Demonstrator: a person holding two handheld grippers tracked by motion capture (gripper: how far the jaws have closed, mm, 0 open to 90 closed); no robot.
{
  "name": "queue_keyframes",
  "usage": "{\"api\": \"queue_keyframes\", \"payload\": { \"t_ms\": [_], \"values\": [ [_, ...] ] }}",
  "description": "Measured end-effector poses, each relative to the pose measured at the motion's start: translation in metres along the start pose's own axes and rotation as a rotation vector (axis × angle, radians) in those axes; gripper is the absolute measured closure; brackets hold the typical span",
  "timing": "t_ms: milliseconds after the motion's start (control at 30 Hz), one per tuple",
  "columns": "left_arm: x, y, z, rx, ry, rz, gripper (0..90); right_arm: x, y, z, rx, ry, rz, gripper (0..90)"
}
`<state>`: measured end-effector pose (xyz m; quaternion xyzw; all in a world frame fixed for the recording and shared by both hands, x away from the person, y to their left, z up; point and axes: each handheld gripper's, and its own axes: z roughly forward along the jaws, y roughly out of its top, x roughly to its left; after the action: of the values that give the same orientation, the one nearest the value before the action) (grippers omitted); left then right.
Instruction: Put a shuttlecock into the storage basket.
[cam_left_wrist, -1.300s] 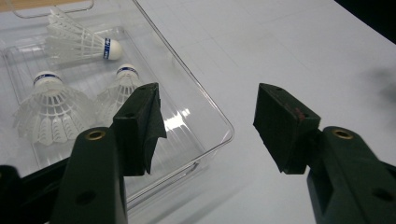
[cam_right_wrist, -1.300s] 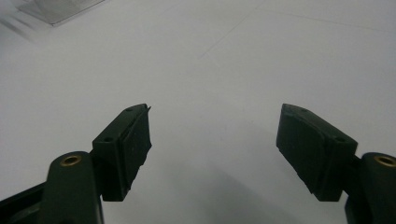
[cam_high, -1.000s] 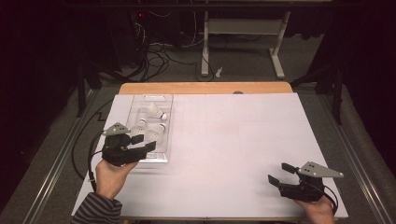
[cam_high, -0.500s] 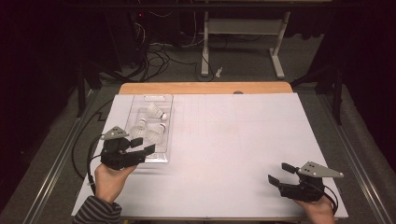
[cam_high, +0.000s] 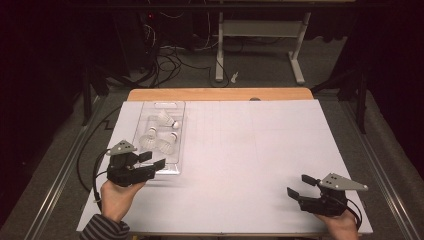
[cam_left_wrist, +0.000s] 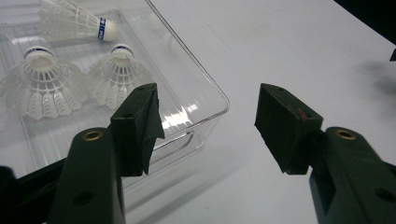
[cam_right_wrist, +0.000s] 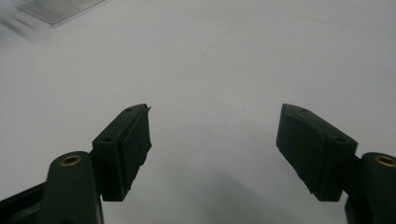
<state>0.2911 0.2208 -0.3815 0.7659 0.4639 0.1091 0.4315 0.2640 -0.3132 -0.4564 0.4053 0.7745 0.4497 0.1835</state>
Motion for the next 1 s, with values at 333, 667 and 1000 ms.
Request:
{"api": "queue_keyframes", "payload": {
  "t_ms": [333,667,1000],
  "values": [
    [0.001,-0.008,0.0,0.0,-0.001,-0.01,40.0,0.0,0.0,0.0,0.001,0.001,0.001,26.7],
    [0.001,-0.014,-0.001,-0.009,-0.001,-0.015,39.1,0.0,0.0,0.0,0.0,0.001,-0.002,26.7],
    [0.002,-0.021,-0.001,-0.018,-0.001,-0.022,38.3,0.0,0.0,0.0,0.001,0.001,0.0,26.7]
  ]
}}
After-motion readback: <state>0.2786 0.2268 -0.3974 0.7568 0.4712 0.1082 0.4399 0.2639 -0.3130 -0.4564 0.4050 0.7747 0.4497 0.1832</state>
